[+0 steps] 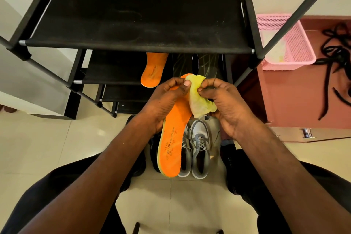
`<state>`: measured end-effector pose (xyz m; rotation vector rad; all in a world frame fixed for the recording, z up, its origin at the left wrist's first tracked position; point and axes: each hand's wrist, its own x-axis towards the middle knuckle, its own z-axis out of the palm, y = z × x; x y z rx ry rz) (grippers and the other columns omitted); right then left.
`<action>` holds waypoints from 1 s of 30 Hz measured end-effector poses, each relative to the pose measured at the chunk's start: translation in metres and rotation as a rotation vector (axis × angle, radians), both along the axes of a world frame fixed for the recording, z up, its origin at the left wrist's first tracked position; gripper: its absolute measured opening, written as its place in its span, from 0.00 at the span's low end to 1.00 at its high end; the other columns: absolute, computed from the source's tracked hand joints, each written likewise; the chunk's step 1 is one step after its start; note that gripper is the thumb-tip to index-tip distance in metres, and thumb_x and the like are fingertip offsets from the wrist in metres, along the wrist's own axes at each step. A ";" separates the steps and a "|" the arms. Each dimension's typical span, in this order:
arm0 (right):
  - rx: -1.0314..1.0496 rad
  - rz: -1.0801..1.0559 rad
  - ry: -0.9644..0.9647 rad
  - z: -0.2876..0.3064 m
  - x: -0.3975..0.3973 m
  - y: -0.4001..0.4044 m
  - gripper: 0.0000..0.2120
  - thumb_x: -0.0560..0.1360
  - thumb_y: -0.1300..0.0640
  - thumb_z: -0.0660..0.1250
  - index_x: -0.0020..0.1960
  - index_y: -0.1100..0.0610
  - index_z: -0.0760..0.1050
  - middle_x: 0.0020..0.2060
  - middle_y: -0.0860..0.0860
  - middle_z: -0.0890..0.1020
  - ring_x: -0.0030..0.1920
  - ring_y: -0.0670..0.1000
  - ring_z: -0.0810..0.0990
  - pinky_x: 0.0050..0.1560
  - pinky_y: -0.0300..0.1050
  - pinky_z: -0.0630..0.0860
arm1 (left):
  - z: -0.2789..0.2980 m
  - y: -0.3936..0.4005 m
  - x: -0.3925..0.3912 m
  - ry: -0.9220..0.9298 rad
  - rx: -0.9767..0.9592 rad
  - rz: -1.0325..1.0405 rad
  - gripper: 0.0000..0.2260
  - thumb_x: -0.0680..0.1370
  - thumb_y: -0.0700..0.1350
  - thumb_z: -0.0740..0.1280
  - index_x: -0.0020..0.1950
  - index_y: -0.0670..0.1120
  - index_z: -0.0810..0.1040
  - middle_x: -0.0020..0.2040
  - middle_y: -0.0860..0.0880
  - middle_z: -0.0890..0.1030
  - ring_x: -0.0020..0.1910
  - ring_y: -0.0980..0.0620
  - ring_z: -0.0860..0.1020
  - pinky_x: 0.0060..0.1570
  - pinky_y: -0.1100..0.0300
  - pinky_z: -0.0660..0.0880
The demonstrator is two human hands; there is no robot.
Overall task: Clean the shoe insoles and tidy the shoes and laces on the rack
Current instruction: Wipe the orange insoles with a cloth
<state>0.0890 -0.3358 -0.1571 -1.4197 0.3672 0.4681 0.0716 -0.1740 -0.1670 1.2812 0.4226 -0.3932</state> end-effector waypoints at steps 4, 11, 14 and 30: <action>0.014 0.054 0.034 0.002 -0.002 0.002 0.05 0.79 0.60 0.72 0.53 0.57 0.85 0.49 0.56 0.88 0.54 0.56 0.86 0.56 0.56 0.83 | -0.002 0.001 0.001 -0.009 -0.011 0.014 0.09 0.82 0.45 0.69 0.58 0.42 0.80 0.58 0.41 0.84 0.57 0.43 0.83 0.54 0.50 0.82; -0.247 0.179 -0.169 -0.005 -0.009 0.009 0.11 0.72 0.60 0.80 0.52 0.53 0.83 0.49 0.50 0.85 0.46 0.47 0.84 0.44 0.39 0.81 | 0.003 0.003 0.002 -0.012 -0.097 0.085 0.06 0.82 0.43 0.69 0.58 0.43 0.79 0.51 0.44 0.84 0.44 0.51 0.85 0.38 0.58 0.82; -0.333 0.129 -0.198 -0.007 -0.008 0.009 0.06 0.74 0.59 0.78 0.50 0.51 0.85 0.50 0.48 0.86 0.52 0.49 0.86 0.52 0.48 0.84 | 0.002 0.003 0.002 -0.006 -0.081 0.098 0.10 0.81 0.44 0.70 0.61 0.42 0.79 0.57 0.42 0.84 0.49 0.48 0.85 0.40 0.56 0.82; -0.589 0.231 -0.604 0.001 0.005 -0.012 0.12 0.81 0.65 0.68 0.56 0.51 0.86 0.51 0.42 0.83 0.55 0.37 0.79 0.50 0.21 0.69 | 0.005 0.011 0.002 -0.191 0.054 -0.110 0.18 0.80 0.43 0.71 0.69 0.55 0.78 0.68 0.50 0.76 0.60 0.41 0.82 0.47 0.38 0.83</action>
